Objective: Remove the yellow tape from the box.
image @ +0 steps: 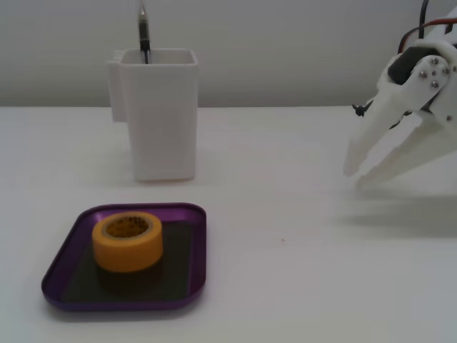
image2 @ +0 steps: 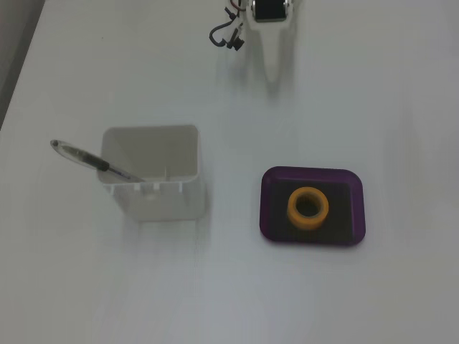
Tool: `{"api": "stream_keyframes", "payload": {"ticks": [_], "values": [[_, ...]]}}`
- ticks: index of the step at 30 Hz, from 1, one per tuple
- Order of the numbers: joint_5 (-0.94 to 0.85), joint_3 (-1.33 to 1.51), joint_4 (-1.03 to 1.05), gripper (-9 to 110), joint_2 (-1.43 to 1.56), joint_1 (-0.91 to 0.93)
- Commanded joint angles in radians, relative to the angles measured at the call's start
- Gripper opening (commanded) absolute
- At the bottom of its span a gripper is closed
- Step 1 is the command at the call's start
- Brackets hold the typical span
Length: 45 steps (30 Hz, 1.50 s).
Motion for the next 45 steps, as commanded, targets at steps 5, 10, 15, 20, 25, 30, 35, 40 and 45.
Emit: {"api": "stream_keyframes", "payload": {"ticks": [5,10,15,20,25,30,35,40,45], "values": [[0.014,0.014,-0.015,2,0.052,-0.164],[0.014,0.014,-0.015,2,0.052,-0.164],[0.014,0.014,-0.015,2,0.052,-0.164],[0.003,0.014,-0.008,2,0.051,-0.161],[0.005,-0.101,-0.015,2,0.035,-0.046],[-0.006,-0.365,-0.017,3,-0.075,0.000],[-0.063,-0.598,-0.086,8,-0.495,-0.002],[-0.089,-0.930,-0.078,13,-0.985,-0.123],[-0.081,-1.267,-0.078,14,-1.394,-0.235]]}}
